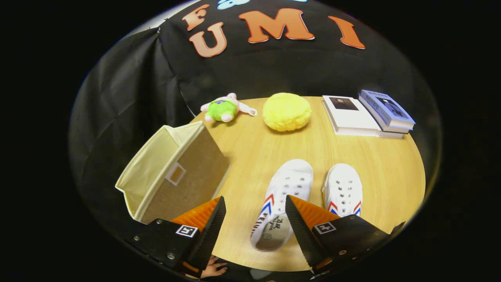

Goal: Open the storage box then place both shoes into the box .Put the left shoe in first, then the right shoe, with the right side of both shoes facing outward in a uniform manner.

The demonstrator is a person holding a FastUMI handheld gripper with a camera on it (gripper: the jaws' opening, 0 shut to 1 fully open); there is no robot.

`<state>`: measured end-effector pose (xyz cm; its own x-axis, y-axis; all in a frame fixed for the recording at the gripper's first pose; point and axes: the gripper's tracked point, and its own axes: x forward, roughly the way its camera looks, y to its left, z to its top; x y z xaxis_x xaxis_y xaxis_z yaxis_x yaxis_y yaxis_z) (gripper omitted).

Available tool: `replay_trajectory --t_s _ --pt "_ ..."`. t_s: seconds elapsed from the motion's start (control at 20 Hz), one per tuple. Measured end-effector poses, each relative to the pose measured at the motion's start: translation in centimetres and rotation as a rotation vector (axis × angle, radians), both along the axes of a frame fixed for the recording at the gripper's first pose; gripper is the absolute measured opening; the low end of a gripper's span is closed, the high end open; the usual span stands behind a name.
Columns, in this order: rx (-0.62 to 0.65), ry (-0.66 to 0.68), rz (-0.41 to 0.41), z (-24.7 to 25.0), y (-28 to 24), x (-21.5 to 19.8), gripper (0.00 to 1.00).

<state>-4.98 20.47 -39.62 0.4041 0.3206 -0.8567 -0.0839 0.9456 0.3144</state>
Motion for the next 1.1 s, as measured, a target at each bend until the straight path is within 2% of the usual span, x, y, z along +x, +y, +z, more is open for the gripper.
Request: replay_trajectory --t_s 0.2,0.4,0.55,0.75,0.95,1.0,1.05,1.1 --pt "-0.051 0.090 0.001 -3.5 -1.3 -1.6 0.90" --pt "-0.055 0.175 -0.052 -6.3 -2.2 -2.1 0.79" --pt "-0.060 0.204 -0.065 -7.8 -2.1 -2.0 0.62" --pt "-0.049 0.225 -0.082 -8.3 -1.9 -1.8 0.48" --pt "-0.022 0.229 -0.116 -8.4 -2.6 -1.9 0.19" --pt "-0.011 0.227 -0.132 -8.2 -2.7 -1.7 0.15" --pt "-0.003 0.219 -0.143 -7.9 -2.4 -1.3 0.07" --pt "0.007 0.218 -0.136 -7.2 -2.2 -1.1 0.05"
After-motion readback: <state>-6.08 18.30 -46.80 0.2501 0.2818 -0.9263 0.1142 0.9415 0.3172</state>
